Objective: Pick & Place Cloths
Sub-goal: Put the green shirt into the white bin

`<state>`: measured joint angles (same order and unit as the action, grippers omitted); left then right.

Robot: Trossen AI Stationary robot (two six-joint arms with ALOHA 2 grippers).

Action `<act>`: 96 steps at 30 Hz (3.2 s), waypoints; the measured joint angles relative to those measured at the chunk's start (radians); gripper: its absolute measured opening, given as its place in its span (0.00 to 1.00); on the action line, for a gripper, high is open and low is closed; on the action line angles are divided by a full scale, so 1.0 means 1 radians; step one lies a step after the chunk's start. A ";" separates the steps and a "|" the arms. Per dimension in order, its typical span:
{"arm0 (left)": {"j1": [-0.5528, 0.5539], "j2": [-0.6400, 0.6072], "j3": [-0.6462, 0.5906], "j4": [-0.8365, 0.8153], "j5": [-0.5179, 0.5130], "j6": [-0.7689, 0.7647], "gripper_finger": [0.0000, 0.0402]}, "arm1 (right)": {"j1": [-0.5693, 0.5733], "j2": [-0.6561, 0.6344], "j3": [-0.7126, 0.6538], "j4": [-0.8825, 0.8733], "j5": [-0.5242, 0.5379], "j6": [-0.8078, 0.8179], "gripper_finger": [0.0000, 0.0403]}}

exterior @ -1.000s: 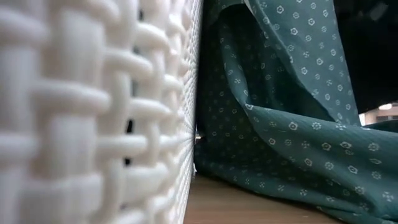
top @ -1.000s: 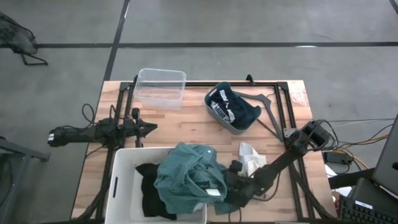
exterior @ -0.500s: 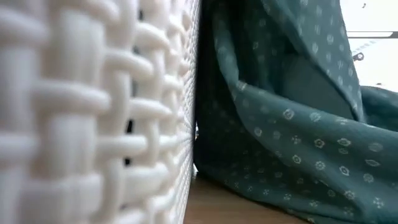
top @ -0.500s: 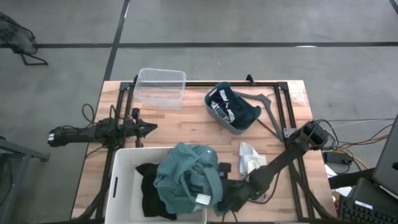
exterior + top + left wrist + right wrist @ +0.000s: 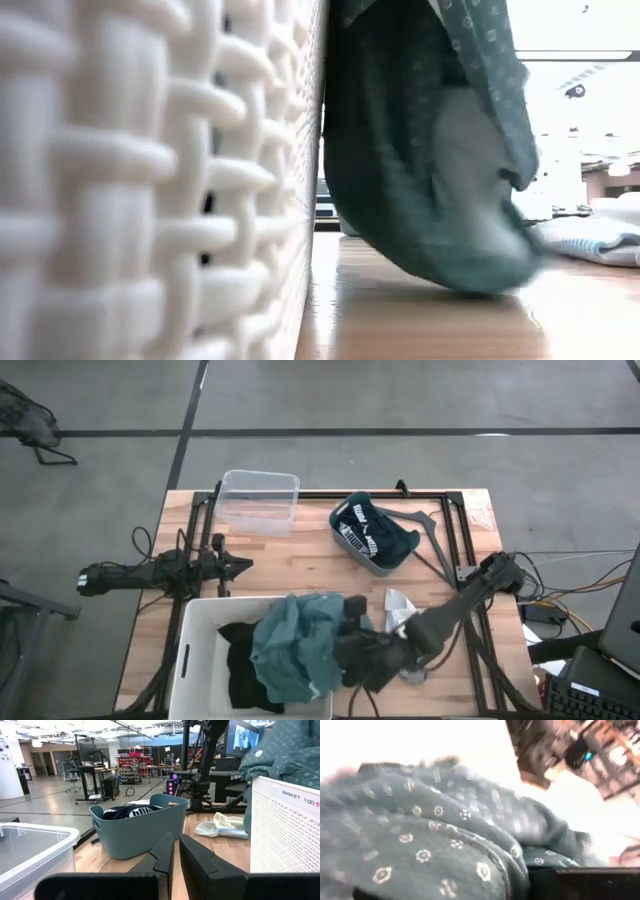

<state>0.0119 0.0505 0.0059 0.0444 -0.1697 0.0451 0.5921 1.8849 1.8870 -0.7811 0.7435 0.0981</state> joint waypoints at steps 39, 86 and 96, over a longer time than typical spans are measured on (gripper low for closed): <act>0.000 0.002 0.000 0.000 0.000 0.000 0.09 | -0.311 0.328 0.417 0.279 -0.949 -0.059 0.12; 0.000 0.003 0.000 0.000 0.000 0.000 0.09 | 0.064 0.223 0.332 -0.736 -0.275 0.480 0.63; 0.000 0.003 0.000 0.000 0.000 0.000 0.09 | 0.155 0.161 0.009 -0.709 -0.169 0.717 0.53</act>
<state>0.0119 0.0532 0.0059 0.0444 -0.1697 0.0448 0.7466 2.0455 1.8964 -1.4903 0.5748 0.8152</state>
